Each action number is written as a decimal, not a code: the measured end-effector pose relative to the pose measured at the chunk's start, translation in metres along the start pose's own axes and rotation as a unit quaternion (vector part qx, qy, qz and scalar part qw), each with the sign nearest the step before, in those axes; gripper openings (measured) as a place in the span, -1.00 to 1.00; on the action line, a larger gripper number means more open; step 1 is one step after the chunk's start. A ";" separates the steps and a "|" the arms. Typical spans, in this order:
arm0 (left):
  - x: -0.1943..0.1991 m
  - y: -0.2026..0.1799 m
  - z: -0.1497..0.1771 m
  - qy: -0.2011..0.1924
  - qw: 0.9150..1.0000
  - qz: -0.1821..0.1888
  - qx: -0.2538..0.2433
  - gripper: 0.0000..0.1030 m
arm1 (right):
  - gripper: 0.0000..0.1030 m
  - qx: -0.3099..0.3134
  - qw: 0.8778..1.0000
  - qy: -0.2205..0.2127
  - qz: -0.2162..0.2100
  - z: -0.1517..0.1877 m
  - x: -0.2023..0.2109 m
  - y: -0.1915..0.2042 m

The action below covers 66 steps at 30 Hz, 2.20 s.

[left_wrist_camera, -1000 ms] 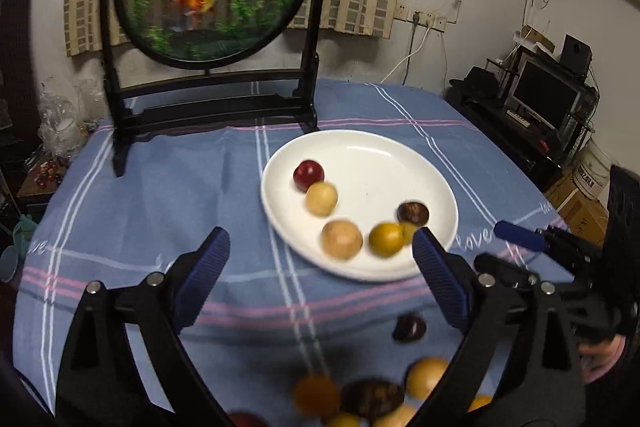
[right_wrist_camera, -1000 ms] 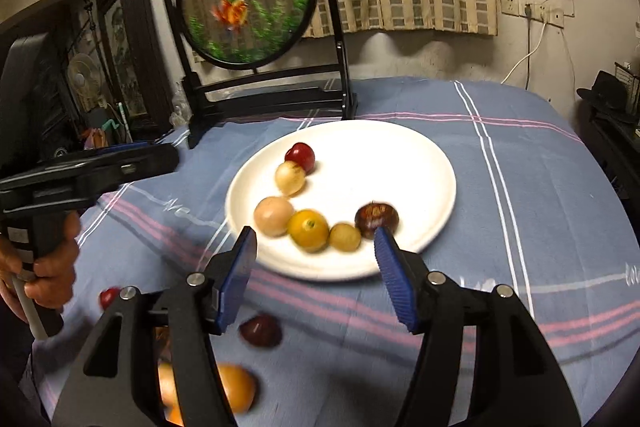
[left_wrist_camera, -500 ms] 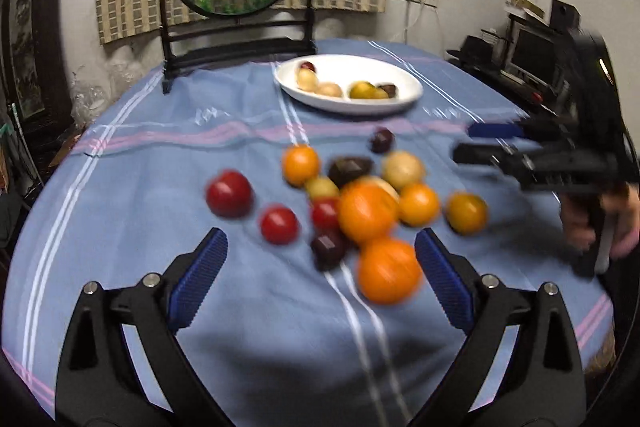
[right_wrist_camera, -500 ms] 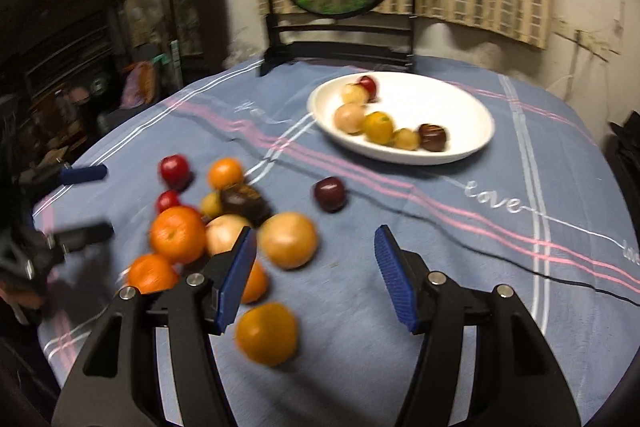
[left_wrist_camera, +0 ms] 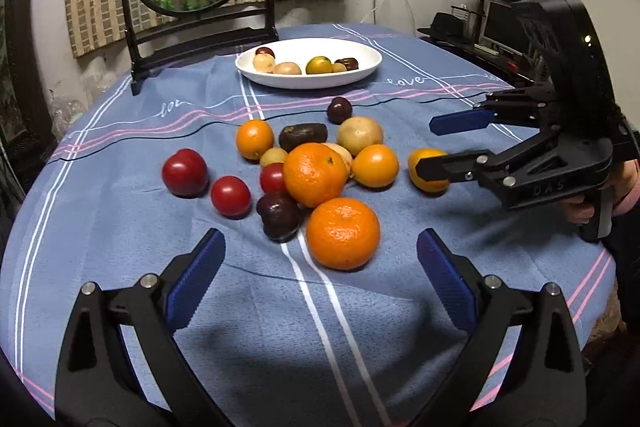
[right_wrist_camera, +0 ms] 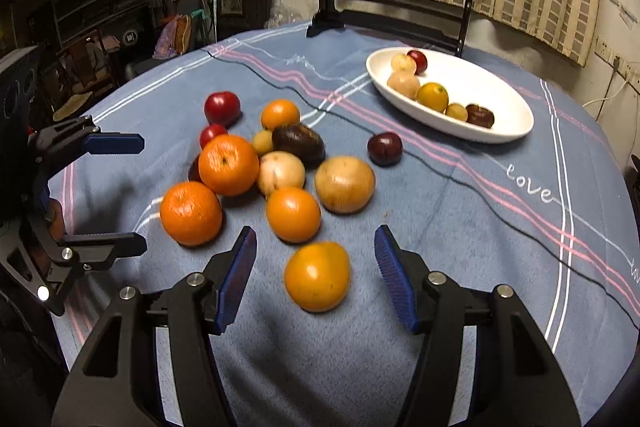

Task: Organize fruits
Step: 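Return both tools to the fruit cluster, then grasp the large orange with the right tool while the left tool grasps a tangerine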

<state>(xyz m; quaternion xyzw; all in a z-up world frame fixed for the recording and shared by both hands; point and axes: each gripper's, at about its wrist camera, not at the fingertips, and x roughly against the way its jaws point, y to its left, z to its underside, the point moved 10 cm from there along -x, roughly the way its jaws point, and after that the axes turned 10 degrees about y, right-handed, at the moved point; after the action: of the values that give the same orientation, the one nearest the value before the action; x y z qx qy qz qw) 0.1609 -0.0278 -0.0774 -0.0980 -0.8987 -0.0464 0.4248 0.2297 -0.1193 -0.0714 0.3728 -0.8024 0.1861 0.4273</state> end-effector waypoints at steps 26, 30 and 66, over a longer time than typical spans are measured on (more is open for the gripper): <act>-0.006 0.001 0.004 0.020 1.000 0.015 0.011 0.91 | -0.12 -0.019 0.999 0.050 -0.001 0.018 -0.020 -0.007; -0.007 0.000 0.004 0.023 1.000 0.015 0.011 0.91 | -0.25 -0.013 0.999 0.052 -0.006 0.019 -0.020 -0.004; -0.042 -0.018 0.004 0.096 0.994 0.043 0.021 0.10 | -0.25 -0.017 0.999 0.051 -0.004 0.018 -0.021 -0.007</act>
<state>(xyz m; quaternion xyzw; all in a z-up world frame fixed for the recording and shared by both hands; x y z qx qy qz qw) 0.1800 -0.0499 -0.1122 -0.1233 -0.8492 -0.0187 0.5131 0.2324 -0.1261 -0.0992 0.3588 -0.7808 0.1898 0.4750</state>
